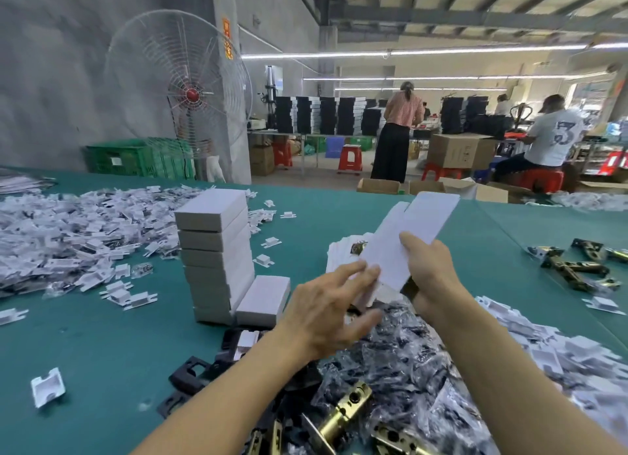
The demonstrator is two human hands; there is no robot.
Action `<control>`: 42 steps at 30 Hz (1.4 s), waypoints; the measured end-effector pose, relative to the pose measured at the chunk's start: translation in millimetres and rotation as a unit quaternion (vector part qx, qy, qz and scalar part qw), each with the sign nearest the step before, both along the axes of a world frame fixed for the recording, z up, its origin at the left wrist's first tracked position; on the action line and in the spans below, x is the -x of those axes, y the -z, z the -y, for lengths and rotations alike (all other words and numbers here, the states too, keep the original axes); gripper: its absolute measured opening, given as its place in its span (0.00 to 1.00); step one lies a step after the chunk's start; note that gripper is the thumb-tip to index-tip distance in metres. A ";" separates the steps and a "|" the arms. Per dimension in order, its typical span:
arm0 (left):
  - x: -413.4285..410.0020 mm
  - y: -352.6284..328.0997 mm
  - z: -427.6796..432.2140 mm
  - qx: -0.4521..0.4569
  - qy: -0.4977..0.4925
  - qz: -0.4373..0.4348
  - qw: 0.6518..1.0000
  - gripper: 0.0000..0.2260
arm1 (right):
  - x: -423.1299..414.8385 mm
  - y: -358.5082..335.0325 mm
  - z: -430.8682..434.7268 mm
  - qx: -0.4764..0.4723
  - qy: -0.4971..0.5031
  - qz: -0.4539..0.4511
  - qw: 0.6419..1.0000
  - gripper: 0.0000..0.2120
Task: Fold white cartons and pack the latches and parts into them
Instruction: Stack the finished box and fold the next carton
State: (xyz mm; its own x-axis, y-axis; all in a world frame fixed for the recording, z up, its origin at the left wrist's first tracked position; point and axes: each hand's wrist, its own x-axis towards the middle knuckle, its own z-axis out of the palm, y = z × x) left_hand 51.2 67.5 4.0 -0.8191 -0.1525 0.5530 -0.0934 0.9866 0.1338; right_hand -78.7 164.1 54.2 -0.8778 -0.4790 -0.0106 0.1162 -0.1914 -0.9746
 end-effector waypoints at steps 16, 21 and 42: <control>-42.2 -25.8 -22.4 -0.347 0.056 0.134 0.927 0.55 | -61.7 16.8 -80.3 0.035 -0.213 -0.149 0.965 0.21; -53.6 -31.3 -23.9 -0.504 0.183 0.144 0.832 0.45 | -60.3 17.7 -86.3 0.056 -0.193 -0.256 0.946 0.24; -43.8 -22.5 -1.0 -0.603 0.271 0.134 0.738 0.42 | -75.9 14.4 -74.7 -0.118 -0.153 -0.497 0.846 0.13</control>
